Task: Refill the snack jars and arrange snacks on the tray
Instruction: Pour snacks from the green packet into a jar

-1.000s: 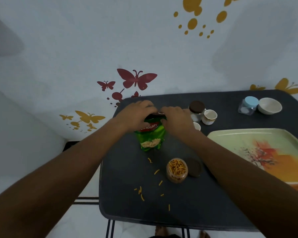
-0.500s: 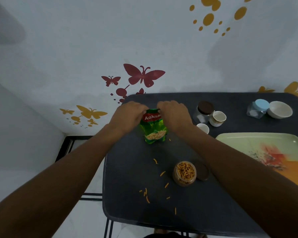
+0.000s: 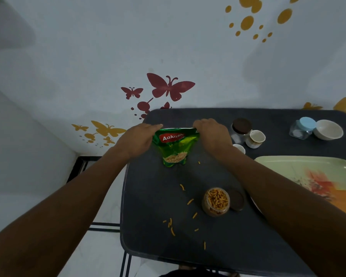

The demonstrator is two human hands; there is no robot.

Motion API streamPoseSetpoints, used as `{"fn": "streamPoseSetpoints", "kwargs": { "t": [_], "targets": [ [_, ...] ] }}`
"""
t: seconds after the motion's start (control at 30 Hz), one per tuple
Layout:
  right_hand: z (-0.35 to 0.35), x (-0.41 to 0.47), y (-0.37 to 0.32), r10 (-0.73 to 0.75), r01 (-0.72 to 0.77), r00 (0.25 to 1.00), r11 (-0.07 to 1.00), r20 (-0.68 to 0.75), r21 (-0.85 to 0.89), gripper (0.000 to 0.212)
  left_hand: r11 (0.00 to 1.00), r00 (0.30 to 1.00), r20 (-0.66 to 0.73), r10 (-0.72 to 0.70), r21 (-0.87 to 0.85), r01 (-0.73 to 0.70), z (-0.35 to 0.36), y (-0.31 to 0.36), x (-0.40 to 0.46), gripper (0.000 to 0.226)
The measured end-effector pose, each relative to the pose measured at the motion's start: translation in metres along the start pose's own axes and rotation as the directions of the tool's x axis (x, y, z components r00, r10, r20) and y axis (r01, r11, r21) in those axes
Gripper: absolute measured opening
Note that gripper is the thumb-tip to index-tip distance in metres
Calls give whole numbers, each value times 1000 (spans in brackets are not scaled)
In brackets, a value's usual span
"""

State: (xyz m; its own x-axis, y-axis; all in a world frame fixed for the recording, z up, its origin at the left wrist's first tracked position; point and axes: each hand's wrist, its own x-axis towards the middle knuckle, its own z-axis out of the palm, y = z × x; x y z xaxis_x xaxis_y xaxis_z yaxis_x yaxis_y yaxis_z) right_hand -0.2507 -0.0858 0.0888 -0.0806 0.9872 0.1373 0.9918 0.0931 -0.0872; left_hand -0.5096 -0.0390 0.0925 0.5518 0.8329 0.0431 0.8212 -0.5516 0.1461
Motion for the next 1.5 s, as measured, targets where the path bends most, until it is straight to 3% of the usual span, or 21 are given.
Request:
{"fn": "streamPoseSetpoints", "kwargs": {
  "t": [0.3,0.43,0.7,0.9,1.0,1.13,1.27,1.5],
  "targets": [
    [3,-6,6,24,-25,1000,998,14,52,25,999,997,-61,-46,-25,45,5,15,-2,43],
    [3,-9,8,65,-64,998,992,-6,106,20,1000,992,-124,7,26,-4,2,23,-1,51],
    [-5,-22,11,93,-94,996,981,15,172,53,999,988,-153,-16,47,23,6,40,1,66],
    [-7,-35,18,115,-117,993,978,21,175,60,994,980,-199,22,108,0,7,53,-3,70],
    [-4,-42,22,131,-130,991,977,3,172,61,990,960,-256,111,109,-85,5,63,-8,62],
    [3,-51,27,178,-173,984,963,-3,207,57,955,889,-348,297,89,-284,12,79,-17,44],
    [17,-64,31,237,-228,972,940,-7,255,45,911,858,-335,390,0,-413,37,96,-26,32],
    [60,-76,40,184,-226,964,948,193,223,28,928,931,-184,314,-145,-342,107,100,-45,31]
  ]
}}
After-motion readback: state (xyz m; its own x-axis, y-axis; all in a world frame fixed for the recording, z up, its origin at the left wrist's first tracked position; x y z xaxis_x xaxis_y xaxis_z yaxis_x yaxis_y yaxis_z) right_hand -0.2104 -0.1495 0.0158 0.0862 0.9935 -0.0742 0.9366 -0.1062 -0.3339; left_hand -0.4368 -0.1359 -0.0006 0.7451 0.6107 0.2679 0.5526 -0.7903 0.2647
